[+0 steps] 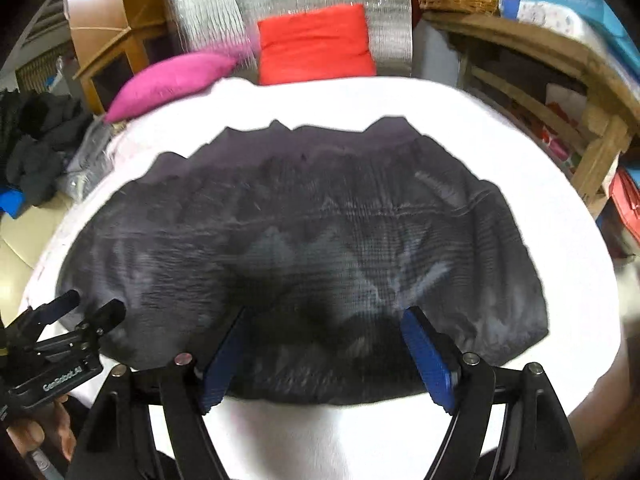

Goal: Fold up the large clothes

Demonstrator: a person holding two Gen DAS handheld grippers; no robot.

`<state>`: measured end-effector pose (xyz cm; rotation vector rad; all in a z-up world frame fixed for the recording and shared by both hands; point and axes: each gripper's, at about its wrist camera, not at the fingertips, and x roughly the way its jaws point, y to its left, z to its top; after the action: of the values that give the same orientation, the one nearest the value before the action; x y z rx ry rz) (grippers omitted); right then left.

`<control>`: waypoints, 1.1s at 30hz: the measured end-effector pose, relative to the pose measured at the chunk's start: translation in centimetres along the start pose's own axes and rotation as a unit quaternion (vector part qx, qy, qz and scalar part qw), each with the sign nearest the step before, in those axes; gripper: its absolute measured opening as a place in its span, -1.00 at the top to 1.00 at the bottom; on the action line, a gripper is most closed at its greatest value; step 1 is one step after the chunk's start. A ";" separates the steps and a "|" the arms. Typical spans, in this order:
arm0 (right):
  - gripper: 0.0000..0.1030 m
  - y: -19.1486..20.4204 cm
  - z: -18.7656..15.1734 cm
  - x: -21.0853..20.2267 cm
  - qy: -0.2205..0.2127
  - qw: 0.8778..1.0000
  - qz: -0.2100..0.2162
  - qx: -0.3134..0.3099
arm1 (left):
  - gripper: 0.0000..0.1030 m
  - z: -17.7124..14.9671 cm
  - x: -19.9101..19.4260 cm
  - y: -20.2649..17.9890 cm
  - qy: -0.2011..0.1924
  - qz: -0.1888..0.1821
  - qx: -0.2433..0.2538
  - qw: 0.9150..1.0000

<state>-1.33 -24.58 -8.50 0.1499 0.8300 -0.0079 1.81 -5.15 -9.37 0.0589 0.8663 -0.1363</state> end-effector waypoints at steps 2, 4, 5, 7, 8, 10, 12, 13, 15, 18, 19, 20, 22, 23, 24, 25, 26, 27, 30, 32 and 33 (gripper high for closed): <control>-0.58 -0.1 -0.1 -2.0 -0.018 1.000 0.009 0.008 | -0.76 0.1 -1.9 0.2 -0.017 -0.005 -0.007 1.000; -0.62 0.3 -0.3 -4.2 -0.034 0.999 0.019 0.020 | -0.83 0.1 -3.8 0.4 -0.038 -0.004 -0.017 0.999; -0.62 0.8 -0.5 -5.3 -0.041 0.999 0.024 0.024 | -0.87 0.0 -5.1 0.5 -0.054 0.000 -0.022 0.998; -0.63 1.4 -0.8 -7.2 -0.054 0.998 0.033 0.030 | -0.92 -0.2 -7.3 0.3 -0.084 0.014 -0.030 0.996; -0.63 1.8 -1.2 -8.3 -0.061 0.997 0.040 0.030 | -0.93 0.0 -7.7 0.6 -0.093 0.017 -0.033 0.995; -0.69 2.9 -1.6 -9.6 -0.068 0.996 0.045 0.024 | -0.97 0.0 -9.4 0.7 -0.109 0.022 -0.043 0.993; -0.78 3.8 -2.3 -10.4 -0.073 0.996 0.038 0.015 | -0.97 0.2 -10.1 1.4 -0.110 0.023 -0.051 0.992; -0.84 4.2 -2.9 -10.7 -0.077 0.996 0.036 0.013 | -0.97 0.2 -10.2 1.5 -0.103 0.025 -0.052 0.993; -0.86 4.6 -4.0 -10.5 -0.076 0.997 0.024 0.008 | -0.97 -0.1 -10.3 1.6 -0.089 0.031 -0.050 0.994; -0.86 4.4 -5.5 -9.4 -0.059 0.998 0.017 0.015 | -0.97 -1.0 -10.5 1.6 -0.084 0.039 -0.052 0.994; -0.86 4.3 -5.7 -9.1 -0.056 0.998 0.016 0.019 | -0.97 -1.2 -10.7 1.6 -0.086 0.039 -0.053 0.994; -0.86 4.1 -5.9 -9.0 -0.056 0.998 0.013 0.023 | -0.97 -1.4 -11.0 1.6 -0.088 0.038 -0.053 0.994; -0.86 4.0 -6.1 -9.1 -0.060 0.998 0.005 0.028 | -0.97 -1.7 -11.7 1.4 -0.090 0.034 -0.048 0.994; -0.95 4.0 -6.1 -9.2 -0.063 0.998 0.000 0.027 | -0.97 -1.7 -11.9 1.2 -0.092 0.034 -0.044 0.994; -1.00 4.0 -6.0 -9.3 -0.066 0.998 -0.004 0.024 | -0.98 -1.8 -12.2 1.0 -0.096 0.034 -0.040 0.994; -1.00 4.0 -6.0 -9.4 -0.068 0.997 -0.006 0.023 | -0.99 -1.8 -12.5 0.7 -0.099 0.035 -0.035 0.994; -1.00 4.0 -5.9 -9.4 -0.069 0.997 -0.008 0.023 | -0.99 -1.7 -12.7 0.5 -0.101 0.034 -0.031 0.994; -1.00 3.8 -5.9 -9.4 -0.071 0.997 -0.010 0.024 | -1.00 -1.7 -12.9 0.3 -0.103 0.029 -0.028 0.994; -1.00 3.4 -5.8 -9.7 -0.080 0.996 -0.015 0.033 | -1.00 -1.7 -13.1 -0.1 -0.099 0.020 -0.026 0.995; -1.00 3.3 -5.6 -9.7 -0.078 0.996 -0.015 0.032 | -1.00 -1.7 -13.2 -0.4 -0.098 0.025 -0.022 0.995; -1.00 3.2 -5.6 -9.8 -0.081 0.996 -0.016 0.032 | -1.00 -1.7 -13.2 -0.5 -0.098 0.026 -0.018 0.995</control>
<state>-11.85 -21.15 -4.59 0.1941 0.6710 -0.0752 -8.00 -4.25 -0.39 0.0331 0.6695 -0.0753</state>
